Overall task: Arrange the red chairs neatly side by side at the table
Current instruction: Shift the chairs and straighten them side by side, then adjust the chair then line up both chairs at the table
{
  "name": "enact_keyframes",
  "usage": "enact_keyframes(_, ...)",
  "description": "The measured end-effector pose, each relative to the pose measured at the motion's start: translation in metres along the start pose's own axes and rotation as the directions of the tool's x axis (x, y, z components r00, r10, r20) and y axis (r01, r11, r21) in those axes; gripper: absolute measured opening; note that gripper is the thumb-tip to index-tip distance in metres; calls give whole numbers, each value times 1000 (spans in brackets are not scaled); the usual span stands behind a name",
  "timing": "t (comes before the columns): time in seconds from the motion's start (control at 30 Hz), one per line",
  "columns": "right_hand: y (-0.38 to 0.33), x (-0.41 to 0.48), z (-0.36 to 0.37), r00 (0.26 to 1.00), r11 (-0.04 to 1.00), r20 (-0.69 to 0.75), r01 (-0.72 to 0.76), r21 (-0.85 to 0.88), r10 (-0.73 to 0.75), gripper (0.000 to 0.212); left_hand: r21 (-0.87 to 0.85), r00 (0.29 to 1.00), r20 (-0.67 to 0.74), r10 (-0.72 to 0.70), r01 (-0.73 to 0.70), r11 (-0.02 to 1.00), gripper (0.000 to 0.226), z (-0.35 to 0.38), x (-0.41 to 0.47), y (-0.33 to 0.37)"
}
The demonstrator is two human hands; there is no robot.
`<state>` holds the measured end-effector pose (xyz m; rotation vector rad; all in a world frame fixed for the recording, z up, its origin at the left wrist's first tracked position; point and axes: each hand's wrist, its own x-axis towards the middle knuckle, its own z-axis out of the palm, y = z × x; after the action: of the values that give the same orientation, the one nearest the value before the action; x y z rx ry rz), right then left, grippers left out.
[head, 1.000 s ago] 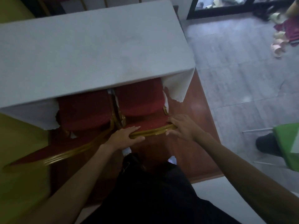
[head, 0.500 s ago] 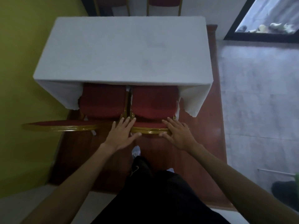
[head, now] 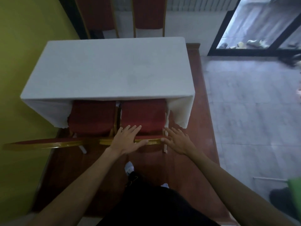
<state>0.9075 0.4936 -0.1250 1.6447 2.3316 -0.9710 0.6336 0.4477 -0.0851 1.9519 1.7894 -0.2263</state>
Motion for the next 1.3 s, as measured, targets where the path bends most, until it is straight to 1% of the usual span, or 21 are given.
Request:
enact_keyframes(0.07,15,-3,-14,999,1000,-29,-19,3,19,93,8,1000,5,23,-23,1000,95,-1,9,17)
enact_keyframes(0.13,30,-5,-29,997,1000,-70,-29,-6,29,103,18,999,12,47,-47,999,95,-3,19,33)
enact_keyframes(0.17,36,-6,-38,995,999,-86,-41,-7,41,104,22,998,20,56,-56,998,96,-4,24,39)
enact_keyframes(0.2,42,-5,-45,994,999,-96,-54,-8,53,100,26,998,31,63,-64,998,96,-4,30,46)
enact_keyframes(0.27,54,-2,-58,992,996,-97,-84,-18,82,85,53,995,59,76,-79,995,96,-4,42,57)
enact_keyframes(0.33,67,4,-72,989,994,-104,-105,-35,101,77,86,993,86,81,-88,992,95,-6,58,69)
enact_keyframes(0.43,86,17,-95,986,989,-103,-135,-60,128,79,116,991,111,72,-85,990,96,-10,86,85)
enact_keyframes(0.53,107,40,-120,987,985,-81,-148,-85,142,81,146,990,130,54,-72,987,93,-21,120,102)
enact_keyframes(0.63,123,65,-154,987,986,-89,-139,-96,131,84,166,994,98,47,-63,984,92,-40,160,118)
enact_keyframes(0.77,153,113,-198,991,993,-101,-95,-66,88,92,191,997,-25,67,-61,980,101,-72,223,139)
enact_keyframes(0.83,164,135,-220,993,994,-94,-77,-76,69,86,176,998,-52,42,-33,984,95,-85,254,153)
enact_keyframes(0.9,169,150,-244,996,993,-65,-65,-102,59,74,160,999,-46,22,-14,987,92,-96,283,167)
enact_keyframes(1.0,179,173,-271,998,991,-53,-51,-124,45,67,148,999,-53,0,8,989,91,-111,316,181)
enact_keyframes(1.2,210,218,-307,1000,987,-13,-30,-159,28,76,175,999,0,-54,53,983,90,-129,358,189)
enact_keyframes(1.3,219,241,-329,1000,983,3,-17,-185,18,75,199,995,20,-95,89,976,90,-142,382,190)
